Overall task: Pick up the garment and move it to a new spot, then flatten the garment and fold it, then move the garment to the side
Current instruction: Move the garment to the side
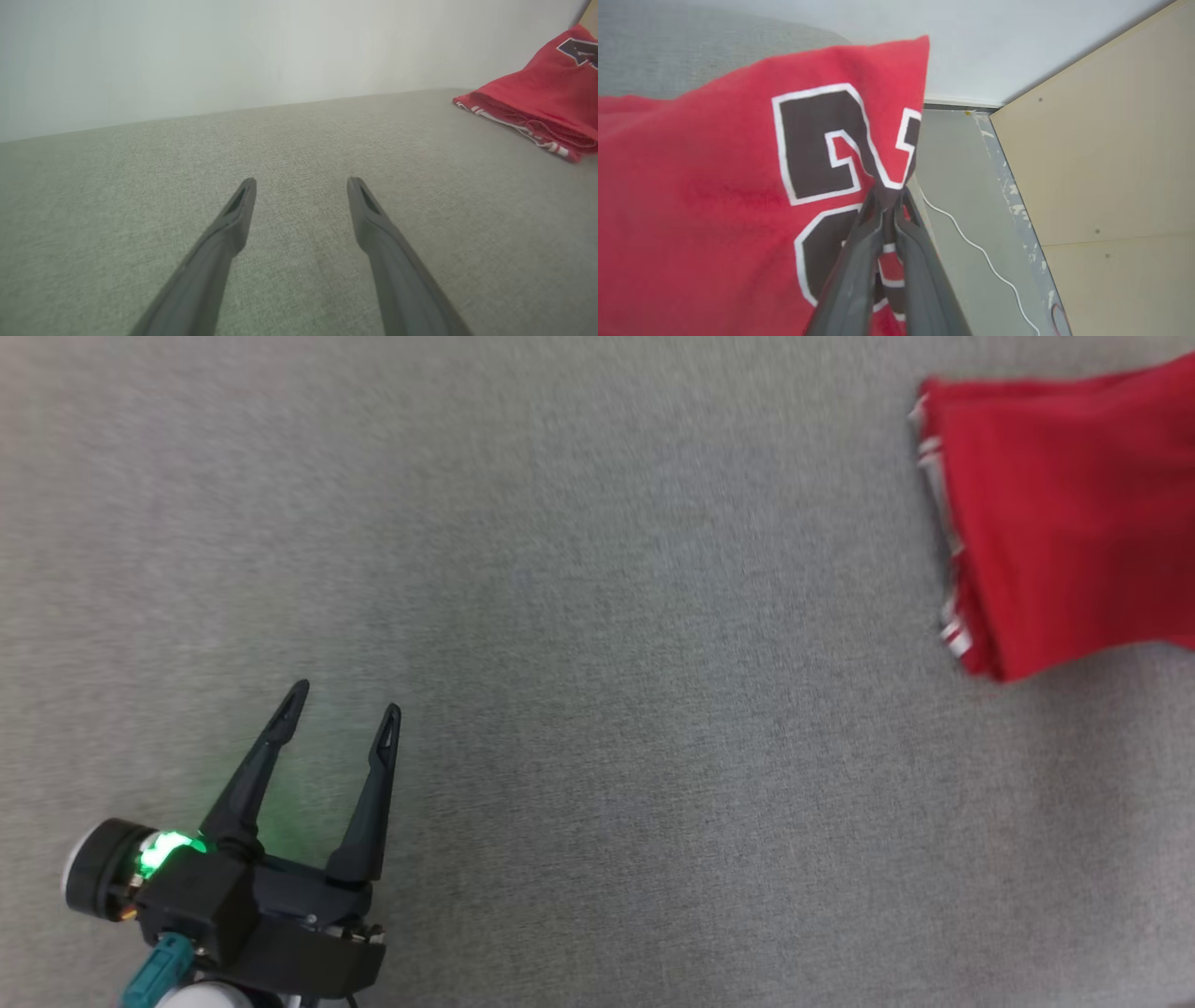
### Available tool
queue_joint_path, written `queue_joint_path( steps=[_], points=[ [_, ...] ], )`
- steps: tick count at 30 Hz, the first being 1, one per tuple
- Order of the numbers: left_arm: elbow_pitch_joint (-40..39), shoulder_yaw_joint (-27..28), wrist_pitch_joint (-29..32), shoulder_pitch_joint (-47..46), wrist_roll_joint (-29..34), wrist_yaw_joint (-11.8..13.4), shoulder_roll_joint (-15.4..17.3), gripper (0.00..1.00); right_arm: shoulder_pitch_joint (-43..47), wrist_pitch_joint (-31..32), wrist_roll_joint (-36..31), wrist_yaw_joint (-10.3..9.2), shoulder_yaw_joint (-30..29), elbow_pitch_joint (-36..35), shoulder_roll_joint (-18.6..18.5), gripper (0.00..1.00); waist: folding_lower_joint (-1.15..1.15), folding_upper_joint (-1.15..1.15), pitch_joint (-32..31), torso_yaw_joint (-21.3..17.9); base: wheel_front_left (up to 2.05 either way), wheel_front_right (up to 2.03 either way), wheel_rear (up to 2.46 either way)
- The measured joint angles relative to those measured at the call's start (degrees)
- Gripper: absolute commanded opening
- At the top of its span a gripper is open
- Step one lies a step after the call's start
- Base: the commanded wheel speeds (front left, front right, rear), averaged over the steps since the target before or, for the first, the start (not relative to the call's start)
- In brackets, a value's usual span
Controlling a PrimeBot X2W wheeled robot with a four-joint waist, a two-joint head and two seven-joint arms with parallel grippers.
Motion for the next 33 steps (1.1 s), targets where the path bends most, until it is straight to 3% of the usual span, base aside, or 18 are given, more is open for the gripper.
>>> queue_joint_path(
  steps=[7,14,15,16,20,23,29,33],
  points=[
    [-4.37,0.66,3.14,0.43,0.09,0.08,2.58,1.00,-1.35,-2.42,-4.33,0.00,-1.92,1.76,-6.33,0.00,-0.01,0.00,5.73,-1.72,0.00,0.00,0.00],
    [-7.47,0.58,4.11,1.41,0.10,0.41,3.72,1.00,-2.14,-11.90,-8.17,0.00,-3.14,4.99,-9.96,0.00,-0.03,-0.01,8.95,-1.83,0.00,0.00,0.00],
    [-7.64,0.48,4.12,1.41,0.10,0.42,3.72,1.00,-2.14,-14.40,-9.13,0.00,-3.08,5.12,-10.13,0.16,-0.02,-0.01,9.11,-1.66,0.00,0.00,0.00],
    [-7.71,0.32,4.12,1.40,0.10,0.42,3.70,1.00,-2.22,-16.48,-9.78,0.00,-3.16,5.52,-10.22,1.00,-0.02,-0.01,9.19,-1.45,0.00,0.00,0.00],
    [-7.17,-0.16,3.76,1.37,0.14,0.54,3.42,1.00,-2.33,-23.13,-11.93,0.00,-2.97,8.15,-10.62,1.00,-0.02,-0.01,8.73,-0.79,0.00,0.00,0.00],
    [-6.23,-0.65,1.37,1.40,1.09,0.98,3.30,1.00,-2.29,-25.42,-11.79,0.00,-1.98,11.85,-8.94,1.00,-0.02,-0.01,7.13,-0.38,0.00,0.00,0.00],
    [-2.43,1.03,-2.08,3.03,-2.22,2.61,-0.30,1.00,0.54,-34.10,-8.55,0.00,1.77,13.45,-6.91,1.00,-0.03,-0.01,2.55,0.36,0.00,0.00,0.00],
    [-0.74,3.18,-3.57,5.17,-4.39,3.75,-3.16,1.00,5.70,-39.90,-4.10,0.00,3.70,11.51,-3.08,1.00,-0.03,-0.01,-1.93,1.05,0.00,0.00,0.00]
  ],
)
